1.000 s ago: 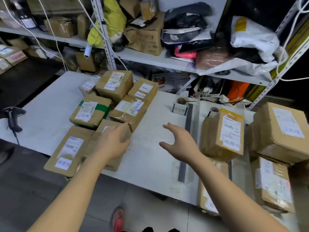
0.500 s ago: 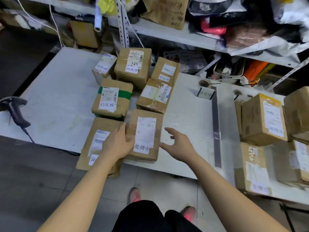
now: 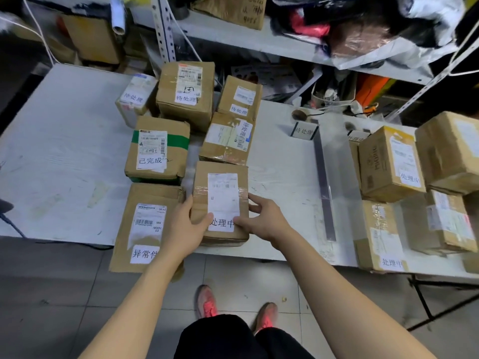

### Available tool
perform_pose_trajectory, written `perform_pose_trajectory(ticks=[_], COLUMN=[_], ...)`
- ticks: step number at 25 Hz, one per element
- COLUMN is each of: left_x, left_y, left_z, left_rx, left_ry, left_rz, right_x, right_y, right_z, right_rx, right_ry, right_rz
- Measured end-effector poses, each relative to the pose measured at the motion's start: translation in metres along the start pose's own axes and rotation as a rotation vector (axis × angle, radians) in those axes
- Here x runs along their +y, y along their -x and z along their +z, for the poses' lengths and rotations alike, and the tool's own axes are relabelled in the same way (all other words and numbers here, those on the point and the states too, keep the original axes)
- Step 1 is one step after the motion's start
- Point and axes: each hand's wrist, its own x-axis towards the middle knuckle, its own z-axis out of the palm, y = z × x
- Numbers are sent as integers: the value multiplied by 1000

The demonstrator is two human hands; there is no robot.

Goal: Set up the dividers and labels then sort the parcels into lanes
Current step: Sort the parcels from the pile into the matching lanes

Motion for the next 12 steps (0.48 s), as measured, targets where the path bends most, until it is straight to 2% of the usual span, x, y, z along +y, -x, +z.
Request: perform_pose_trajectory(ticks=[5, 7, 12], left_x=[54, 80, 147], left_y=[8, 14, 47], left_z=[0, 5, 47], left_rx=[73, 73, 110], left_ry=[44, -8, -73], left_rz=[131, 181, 271], right_x=[-11, -11, 1], right_y=[24, 37, 82], right_z=[-42, -66, -147], right_rx=[53, 72, 132], right_ry=[-148, -189, -258], right_rz=[-80, -107, -166])
